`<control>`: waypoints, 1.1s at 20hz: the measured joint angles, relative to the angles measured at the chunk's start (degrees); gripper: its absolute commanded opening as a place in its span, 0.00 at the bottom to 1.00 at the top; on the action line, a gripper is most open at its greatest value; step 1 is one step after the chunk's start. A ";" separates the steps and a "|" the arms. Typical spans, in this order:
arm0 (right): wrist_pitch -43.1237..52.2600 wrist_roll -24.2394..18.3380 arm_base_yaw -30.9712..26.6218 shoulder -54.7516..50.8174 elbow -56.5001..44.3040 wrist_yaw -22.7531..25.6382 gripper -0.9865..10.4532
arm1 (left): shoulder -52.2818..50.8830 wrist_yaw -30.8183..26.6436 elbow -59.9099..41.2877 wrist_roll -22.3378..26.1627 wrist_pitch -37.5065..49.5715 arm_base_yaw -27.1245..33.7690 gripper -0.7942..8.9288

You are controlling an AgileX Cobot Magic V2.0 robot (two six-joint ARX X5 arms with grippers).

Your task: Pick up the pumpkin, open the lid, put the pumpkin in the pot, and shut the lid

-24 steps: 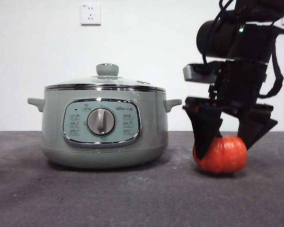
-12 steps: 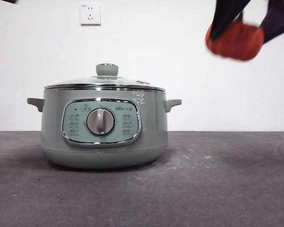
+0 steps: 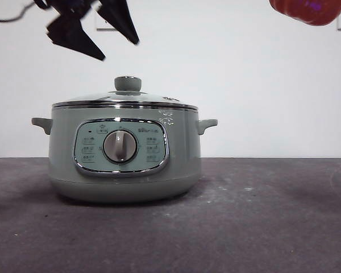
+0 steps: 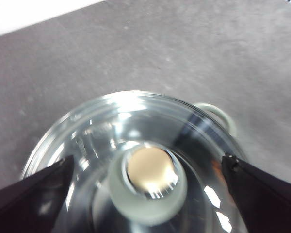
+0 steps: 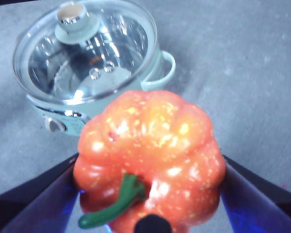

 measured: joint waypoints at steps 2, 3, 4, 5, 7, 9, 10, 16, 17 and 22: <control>-0.28 0.00 0.00 0.02 0.00 -0.02 0.08 | 2.45 -1.79 0.04 0.35 0.79 -0.92 0.85; -0.28 0.00 0.00 0.02 0.00 -0.02 0.08 | 3.67 -2.75 0.04 0.63 0.83 -1.20 0.85; -0.28 0.00 0.00 0.02 0.00 0.00 0.08 | 4.72 -3.06 0.04 0.96 0.90 -1.38 0.85; -0.28 0.00 0.00 0.02 0.00 0.00 0.08 | 5.68 -3.34 0.04 1.27 1.05 -1.46 0.85; -0.31 0.00 0.00 0.02 0.00 0.00 0.08 | 6.84 -3.61 0.04 1.46 1.14 -1.53 0.85; -0.28 0.00 0.00 0.02 0.00 -0.02 0.08 | 7.06 -4.13 0.04 1.70 1.20 -1.68 0.85; -0.28 0.00 0.00 0.02 0.00 0.00 0.08 | 7.06 -4.28 0.04 1.73 1.29 -1.75 0.84; -0.28 0.00 0.00 0.02 0.00 0.02 0.08 | 7.06 -4.42 0.04 1.88 1.18 -2.80 0.26; -0.28 0.00 0.00 0.02 0.00 0.02 0.08 | 7.06 -4.42 0.04 1.88 1.18 -2.89 0.26; -0.28 0.00 0.00 0.02 0.00 0.02 0.08 | 7.06 -4.22 0.09 2.01 0.17 -2.93 0.07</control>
